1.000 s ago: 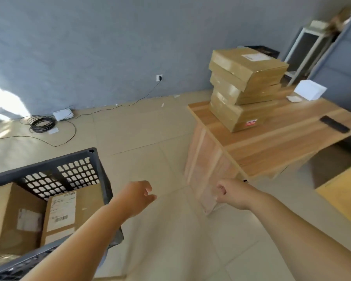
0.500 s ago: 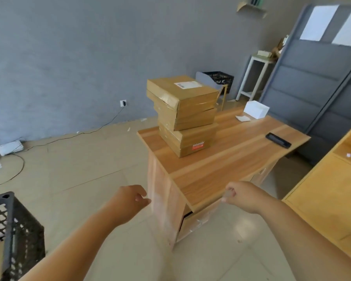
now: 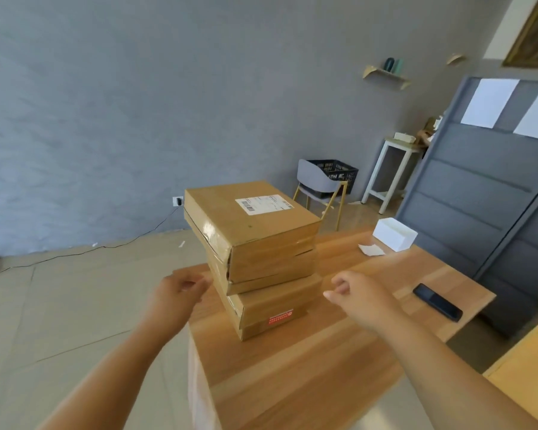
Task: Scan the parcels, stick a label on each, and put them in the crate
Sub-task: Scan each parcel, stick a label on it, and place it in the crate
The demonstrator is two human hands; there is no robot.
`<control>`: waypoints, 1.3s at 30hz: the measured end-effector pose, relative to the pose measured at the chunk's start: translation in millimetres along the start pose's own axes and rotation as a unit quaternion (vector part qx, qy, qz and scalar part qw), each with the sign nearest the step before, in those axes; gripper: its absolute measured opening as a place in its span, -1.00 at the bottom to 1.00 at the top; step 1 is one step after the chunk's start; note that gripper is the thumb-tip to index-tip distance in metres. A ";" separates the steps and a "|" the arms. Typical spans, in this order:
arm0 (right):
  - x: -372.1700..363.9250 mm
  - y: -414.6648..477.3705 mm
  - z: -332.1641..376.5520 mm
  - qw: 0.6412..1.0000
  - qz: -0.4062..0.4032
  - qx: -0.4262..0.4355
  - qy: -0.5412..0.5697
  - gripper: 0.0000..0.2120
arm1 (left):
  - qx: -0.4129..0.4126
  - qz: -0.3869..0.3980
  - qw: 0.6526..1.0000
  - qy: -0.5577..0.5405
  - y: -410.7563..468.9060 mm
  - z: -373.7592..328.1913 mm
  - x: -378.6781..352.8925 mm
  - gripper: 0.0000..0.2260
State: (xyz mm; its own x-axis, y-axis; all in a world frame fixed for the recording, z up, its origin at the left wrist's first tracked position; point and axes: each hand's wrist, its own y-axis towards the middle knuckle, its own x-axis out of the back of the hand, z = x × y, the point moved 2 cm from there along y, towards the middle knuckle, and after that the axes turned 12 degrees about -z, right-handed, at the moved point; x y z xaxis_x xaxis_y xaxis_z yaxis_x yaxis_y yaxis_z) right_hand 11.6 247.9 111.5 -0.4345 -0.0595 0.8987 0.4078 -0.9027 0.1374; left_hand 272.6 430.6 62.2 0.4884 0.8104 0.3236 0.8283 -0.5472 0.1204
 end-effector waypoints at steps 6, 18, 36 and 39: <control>-8.0 89.5 -8.4 0.995 -0.058 -0.047 0.070 -0.54 | 0.103 -0.045 0.993 -0.026 56.0 -26.8 -38.9 -0.37; -37.5 189.5 -9.8 0.960 0.095 0.066 0.255 -0.72 | 0.146 -0.143 0.971 -0.123 53.9 -48.4 -79.6 -0.58; 23.5 214.9 -258.1 0.888 -0.044 -0.072 0.452 -0.78 | -0.030 -0.041 0.997 -0.062 -26.6 -141.6 -297.4 -0.26; 13.3 208.5 -313.5 0.897 -0.062 -0.132 0.418 -0.76 | 0.000 0.022 0.999 -0.049 -26.3 -129.2 -348.3 -0.29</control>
State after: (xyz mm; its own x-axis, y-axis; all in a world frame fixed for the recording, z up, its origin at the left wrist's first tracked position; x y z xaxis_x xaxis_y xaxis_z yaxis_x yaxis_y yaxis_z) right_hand -160.9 -74.6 21.5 -0.9585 -0.1498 0.2427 0.1574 -0.9875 0.0122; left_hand 45.2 135.7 67.5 0.5490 0.8023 0.2343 0.8053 -0.5828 0.1090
